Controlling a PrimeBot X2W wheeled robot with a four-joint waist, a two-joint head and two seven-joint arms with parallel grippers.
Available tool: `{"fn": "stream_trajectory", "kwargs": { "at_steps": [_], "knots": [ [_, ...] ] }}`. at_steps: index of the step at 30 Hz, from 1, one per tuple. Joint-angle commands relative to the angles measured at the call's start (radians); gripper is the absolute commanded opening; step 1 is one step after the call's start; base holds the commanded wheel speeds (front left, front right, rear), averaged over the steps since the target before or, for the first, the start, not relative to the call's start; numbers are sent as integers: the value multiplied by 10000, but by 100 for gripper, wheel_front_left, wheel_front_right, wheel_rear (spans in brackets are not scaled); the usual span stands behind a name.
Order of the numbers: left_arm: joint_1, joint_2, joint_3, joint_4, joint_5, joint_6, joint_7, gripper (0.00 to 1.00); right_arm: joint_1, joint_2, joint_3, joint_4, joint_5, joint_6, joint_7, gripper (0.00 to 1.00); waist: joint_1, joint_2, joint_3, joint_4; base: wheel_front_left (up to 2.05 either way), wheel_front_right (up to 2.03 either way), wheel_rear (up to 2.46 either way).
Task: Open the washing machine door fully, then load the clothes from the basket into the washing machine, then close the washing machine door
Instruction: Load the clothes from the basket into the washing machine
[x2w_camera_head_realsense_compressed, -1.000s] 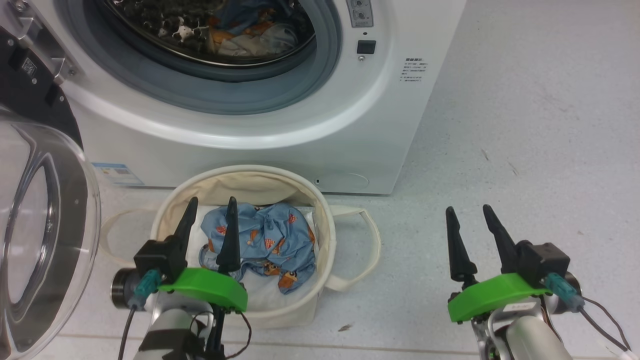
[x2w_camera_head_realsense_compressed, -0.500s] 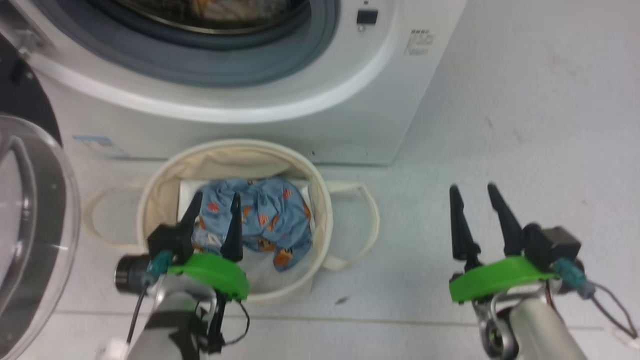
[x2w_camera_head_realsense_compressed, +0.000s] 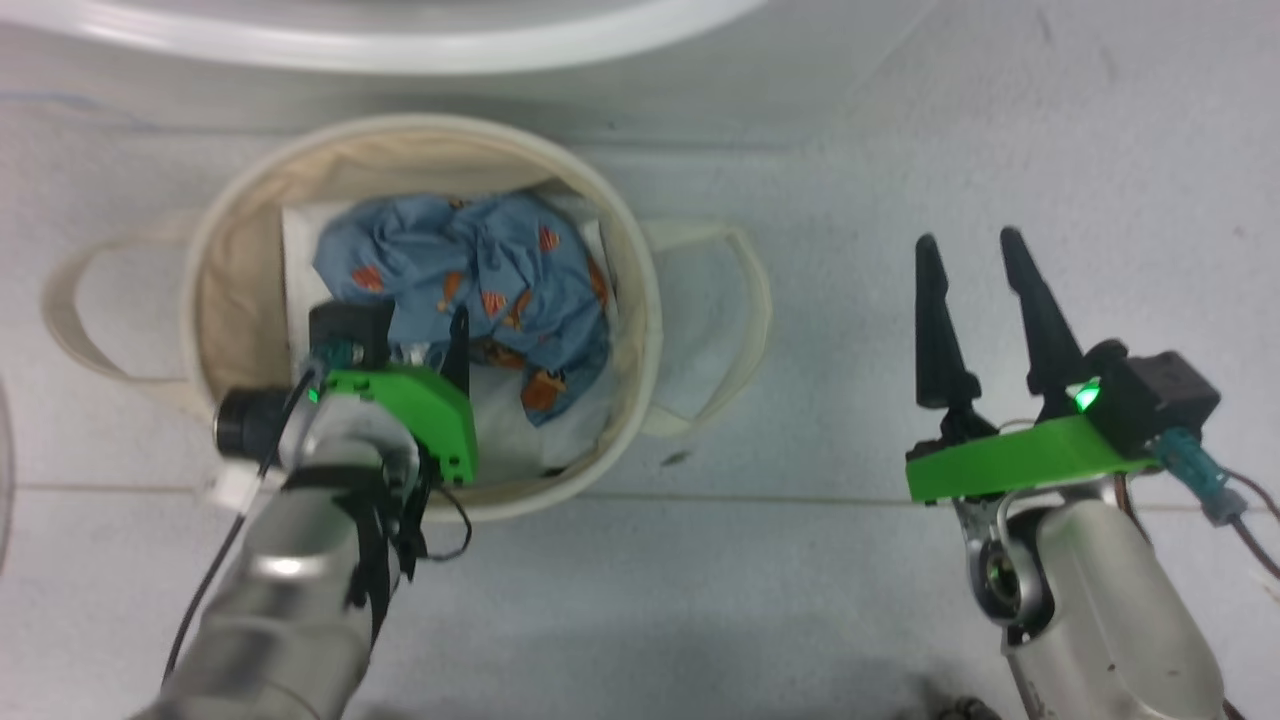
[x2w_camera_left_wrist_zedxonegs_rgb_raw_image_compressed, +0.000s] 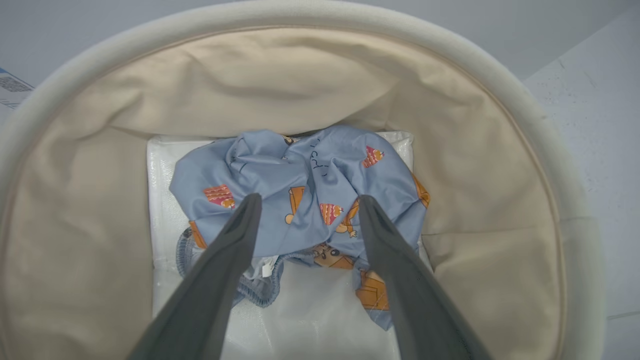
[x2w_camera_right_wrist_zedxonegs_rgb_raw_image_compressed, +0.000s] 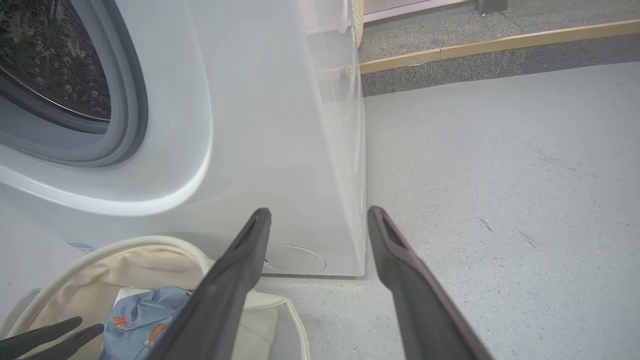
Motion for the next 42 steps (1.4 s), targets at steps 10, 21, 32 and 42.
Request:
{"fn": "stream_trajectory", "kwargs": {
  "at_steps": [10, 21, 32, 42],
  "knots": [
    [-1714, 237, -653, 1178, -147, 888, 523, 100, -421, -90, 92, -728, 32, 75, -122, 100, 0, 1, 2241, -499, 0, 0, 0],
    [-2685, 683, -232, 1337, -465, 2436, 778, 100, -415, 10, 301, -801, 270, 75, -122, 100, 0, 1, 2829, -988, 0, 0, 0],
    [-2958, 1018, -928, 1350, 52, 3003, 1969, 100, -528, -2, 311, -925, 207, 75, -122, 100, 0, 1, 3331, -1130, 0, 0, 0],
    [-3000, 959, -1052, 1351, -91, 2559, 2422, 0, -509, -55, 249, -989, 186, 75, -122, 100, 0, 1, 3458, -1076, 0, 0, 0]
  ]
}}
